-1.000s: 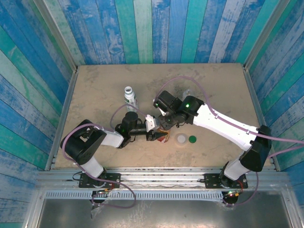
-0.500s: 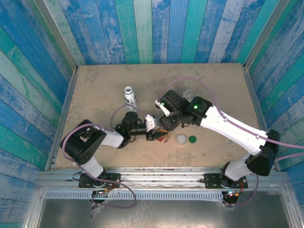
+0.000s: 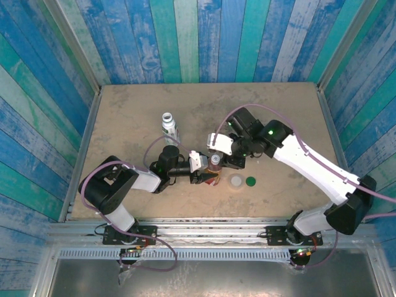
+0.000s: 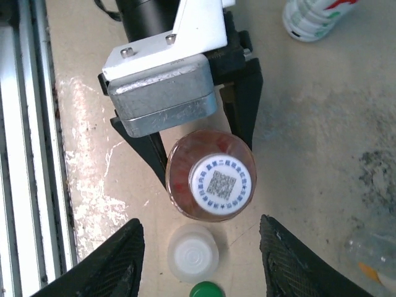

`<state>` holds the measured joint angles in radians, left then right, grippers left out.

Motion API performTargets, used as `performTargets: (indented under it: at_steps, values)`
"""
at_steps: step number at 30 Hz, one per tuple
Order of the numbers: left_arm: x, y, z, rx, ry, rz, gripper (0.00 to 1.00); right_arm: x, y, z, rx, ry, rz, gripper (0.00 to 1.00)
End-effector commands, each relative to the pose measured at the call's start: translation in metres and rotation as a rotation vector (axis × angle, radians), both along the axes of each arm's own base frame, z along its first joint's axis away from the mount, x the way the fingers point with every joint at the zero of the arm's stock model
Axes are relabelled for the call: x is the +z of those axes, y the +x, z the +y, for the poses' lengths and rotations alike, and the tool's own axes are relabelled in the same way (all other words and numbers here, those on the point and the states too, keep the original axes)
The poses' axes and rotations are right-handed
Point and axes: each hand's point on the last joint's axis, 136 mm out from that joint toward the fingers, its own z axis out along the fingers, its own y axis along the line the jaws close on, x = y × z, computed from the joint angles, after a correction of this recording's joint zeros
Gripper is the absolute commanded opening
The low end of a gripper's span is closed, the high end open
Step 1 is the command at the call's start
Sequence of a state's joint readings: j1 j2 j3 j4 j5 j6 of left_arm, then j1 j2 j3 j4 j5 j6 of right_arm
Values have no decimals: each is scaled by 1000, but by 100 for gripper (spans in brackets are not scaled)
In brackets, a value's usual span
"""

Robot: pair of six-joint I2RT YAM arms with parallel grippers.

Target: Screw on the bottle caps

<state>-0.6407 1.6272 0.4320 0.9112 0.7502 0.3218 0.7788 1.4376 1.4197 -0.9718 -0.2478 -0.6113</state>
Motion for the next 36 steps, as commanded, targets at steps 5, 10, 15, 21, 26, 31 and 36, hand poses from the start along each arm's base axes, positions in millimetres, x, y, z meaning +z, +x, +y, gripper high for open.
performTargets:
  at_steps: [5,10,15,21,26,31,36]
  values:
    - [-13,-9,7,-10,54,25,63,-7,4,11,168,-50,38,51]
    - [-16,-8,6,-14,58,38,63,-8,7,11,189,-93,71,51]
    - [-19,-7,7,-4,69,34,63,-16,8,9,192,-117,98,47]
    - [-20,-6,5,-8,71,38,63,-19,5,11,195,-114,132,44]
    - [-20,-6,6,-6,74,40,63,-24,5,12,192,-123,146,38]
    - [-20,-6,6,-3,76,40,63,-26,6,13,189,-123,155,33]
    - [-20,-4,6,8,78,42,63,-28,4,12,168,-130,174,32]
